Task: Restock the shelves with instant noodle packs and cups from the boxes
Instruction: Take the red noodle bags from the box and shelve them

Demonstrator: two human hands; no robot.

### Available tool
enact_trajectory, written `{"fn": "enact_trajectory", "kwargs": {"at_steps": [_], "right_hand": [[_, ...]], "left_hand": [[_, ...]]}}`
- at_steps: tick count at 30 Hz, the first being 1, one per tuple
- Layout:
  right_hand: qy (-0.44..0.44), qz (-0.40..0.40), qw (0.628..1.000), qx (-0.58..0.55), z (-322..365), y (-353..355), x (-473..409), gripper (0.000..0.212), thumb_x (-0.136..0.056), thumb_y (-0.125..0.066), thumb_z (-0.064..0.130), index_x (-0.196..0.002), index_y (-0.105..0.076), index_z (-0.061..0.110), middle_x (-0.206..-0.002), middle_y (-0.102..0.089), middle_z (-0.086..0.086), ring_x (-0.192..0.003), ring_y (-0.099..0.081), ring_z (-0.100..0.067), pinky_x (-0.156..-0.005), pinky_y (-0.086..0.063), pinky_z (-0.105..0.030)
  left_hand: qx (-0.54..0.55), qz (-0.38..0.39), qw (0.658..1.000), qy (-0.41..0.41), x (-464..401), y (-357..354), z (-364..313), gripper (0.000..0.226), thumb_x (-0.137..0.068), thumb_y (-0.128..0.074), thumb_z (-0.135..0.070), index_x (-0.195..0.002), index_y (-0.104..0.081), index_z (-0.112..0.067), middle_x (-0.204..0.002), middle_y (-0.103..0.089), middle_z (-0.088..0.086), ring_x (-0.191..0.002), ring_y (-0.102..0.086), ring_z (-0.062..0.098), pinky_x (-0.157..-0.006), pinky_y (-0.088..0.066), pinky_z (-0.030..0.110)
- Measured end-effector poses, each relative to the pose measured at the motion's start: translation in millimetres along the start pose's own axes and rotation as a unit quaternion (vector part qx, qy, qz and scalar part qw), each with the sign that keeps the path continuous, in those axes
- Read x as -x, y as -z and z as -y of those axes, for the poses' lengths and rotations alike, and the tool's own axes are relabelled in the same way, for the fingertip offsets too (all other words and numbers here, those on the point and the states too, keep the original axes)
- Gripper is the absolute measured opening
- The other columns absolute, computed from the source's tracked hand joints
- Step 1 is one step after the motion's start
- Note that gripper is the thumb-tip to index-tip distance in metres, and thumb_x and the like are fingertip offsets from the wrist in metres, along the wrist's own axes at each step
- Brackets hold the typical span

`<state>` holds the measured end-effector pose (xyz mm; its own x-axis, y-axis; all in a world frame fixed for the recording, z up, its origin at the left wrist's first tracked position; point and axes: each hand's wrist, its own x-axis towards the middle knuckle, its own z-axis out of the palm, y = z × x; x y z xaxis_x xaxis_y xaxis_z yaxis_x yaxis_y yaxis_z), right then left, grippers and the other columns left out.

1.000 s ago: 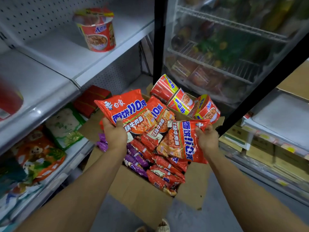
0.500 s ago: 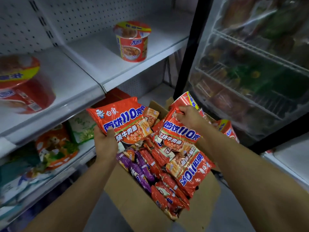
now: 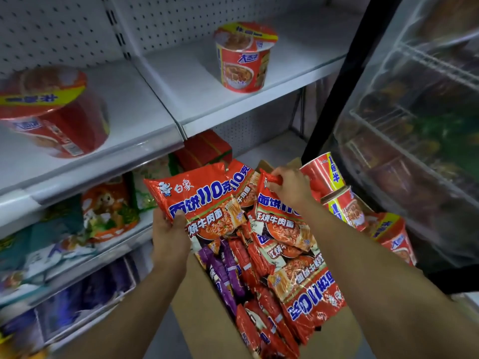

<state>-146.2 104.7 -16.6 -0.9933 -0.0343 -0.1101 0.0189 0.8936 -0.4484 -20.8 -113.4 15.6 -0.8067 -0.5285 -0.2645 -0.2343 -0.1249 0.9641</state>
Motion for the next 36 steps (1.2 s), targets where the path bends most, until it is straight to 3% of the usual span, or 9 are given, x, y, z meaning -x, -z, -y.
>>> {"fn": "enact_trajectory", "kwargs": {"at_steps": [3, 7, 11, 16, 19, 22, 25, 30, 36], "right_hand": [[-0.011, -0.049, 0.996, -0.075, -6.3, -4.5, 10.6, 0.036, -0.084, -0.068, 0.036, -0.116, -0.061, 0.020, -0.114, -0.064, -0.004, -0.110, -0.057, -0.024, -0.097, -0.044, -0.048], [-0.076, -0.081, 0.989, -0.098, -20.4, 3.4, 40.8, 0.050, -0.086, -0.068, 0.031, -0.130, -0.052, 0.015, -0.132, -0.048, -0.011, -0.127, -0.037, -0.029, -0.106, -0.034, -0.043], [-0.176, -0.061, 0.976, -0.113, -36.7, 2.4, 63.7, 0.064, -0.087, -0.065, 0.036, -0.138, -0.038, 0.010, -0.139, -0.040, -0.015, -0.132, -0.032, -0.031, -0.107, -0.032, -0.043], [-0.302, 0.013, 0.933, -0.196, -42.8, -16.9, 71.0, 0.110, -0.063, -0.062, 0.078, -0.140, -0.031, 0.005, -0.137, -0.050, -0.014, -0.126, -0.047, -0.033, -0.103, -0.042, -0.046], [-0.326, 0.004, 0.913, -0.245, -45.3, -25.5, 69.6, 0.080, -0.072, -0.069, 0.063, -0.127, -0.047, 0.009, -0.118, -0.062, -0.006, -0.109, -0.061, -0.028, -0.089, -0.047, -0.036], [-0.325, -0.021, 0.900, -0.289, -45.4, -28.4, 66.0, 0.064, -0.069, -0.078, 0.052, -0.115, -0.057, 0.012, -0.109, -0.067, -0.006, -0.096, -0.065, -0.026, -0.076, -0.048, -0.033], [-0.315, -0.050, 0.893, -0.318, -39.3, -26.4, 64.7, 0.056, -0.069, -0.083, 0.041, -0.109, -0.059, 0.011, -0.109, -0.067, -0.006, -0.094, -0.064, -0.024, -0.076, -0.048, -0.033], [-0.259, -0.086, 0.909, -0.315, -27.3, -18.9, 70.4, 0.066, -0.080, -0.075, 0.032, -0.131, -0.040, 0.009, -0.126, -0.059, -0.008, -0.115, -0.058, -0.029, -0.088, -0.047, -0.038], [-0.150, -0.085, 0.942, -0.288, -6.7, -5.6, 79.8, 0.052, -0.088, -0.067, 0.021, -0.129, -0.037, 0.009, -0.125, -0.059, -0.010, -0.115, -0.058, -0.029, -0.094, -0.046, -0.042]], "left_hand": [[-0.002, 0.004, 1.000, -0.007, 2.1, -1.4, 0.1, 0.018, -0.101, -0.041, -0.013, -0.116, -0.045, -0.023, -0.104, -0.060, -0.003, -0.085, -0.059, 0.007, -0.072, -0.047, 0.027], [0.009, 0.014, 1.000, -0.014, 7.5, -6.0, -6.4, 0.022, -0.102, -0.040, -0.012, -0.115, -0.041, -0.030, -0.099, -0.059, -0.009, -0.083, -0.059, 0.006, -0.068, -0.047, 0.024], [0.000, 0.020, 1.000, -0.023, 9.0, -7.4, -9.8, 0.025, -0.102, -0.040, -0.012, -0.117, -0.039, -0.032, -0.111, -0.059, 0.000, -0.087, -0.060, 0.011, -0.078, -0.047, 0.031], [-0.001, 0.022, 0.999, -0.026, 6.4, -6.6, -7.1, 0.026, -0.102, -0.040, -0.012, -0.119, -0.041, -0.031, -0.109, -0.058, -0.003, -0.088, -0.059, 0.010, -0.070, -0.047, 0.025], [-0.004, 0.022, 0.999, -0.025, 4.4, -2.5, -1.7, 0.023, -0.102, -0.040, -0.013, -0.115, -0.041, -0.032, -0.102, -0.059, -0.007, -0.085, -0.060, 0.007, -0.071, -0.048, 0.026], [-0.017, 0.015, 1.000, -0.022, 1.3, 3.7, 4.1, 0.020, -0.101, -0.042, -0.015, -0.119, -0.043, -0.025, -0.098, -0.059, -0.009, -0.082, -0.059, 0.002, -0.062, -0.046, 0.022], [-0.029, 0.005, 0.999, -0.022, -1.2, 10.9, 5.9, 0.021, -0.101, -0.042, -0.015, -0.122, -0.044, -0.020, -0.101, -0.059, -0.006, -0.084, -0.059, 0.004, -0.063, -0.045, 0.023], [-0.050, -0.005, 0.998, -0.029, -2.4, 23.8, 4.8, 0.028, -0.102, -0.042, -0.017, -0.129, -0.044, -0.015, -0.115, -0.061, 0.002, -0.100, -0.061, 0.019, -0.083, -0.050, 0.036], [-0.052, -0.027, 0.997, -0.053, 4.5, 45.1, 0.7, 0.016, -0.101, -0.042, -0.015, -0.116, -0.043, -0.020, -0.107, -0.061, -0.001, -0.091, -0.062, 0.012, -0.073, -0.050, 0.029]]}}
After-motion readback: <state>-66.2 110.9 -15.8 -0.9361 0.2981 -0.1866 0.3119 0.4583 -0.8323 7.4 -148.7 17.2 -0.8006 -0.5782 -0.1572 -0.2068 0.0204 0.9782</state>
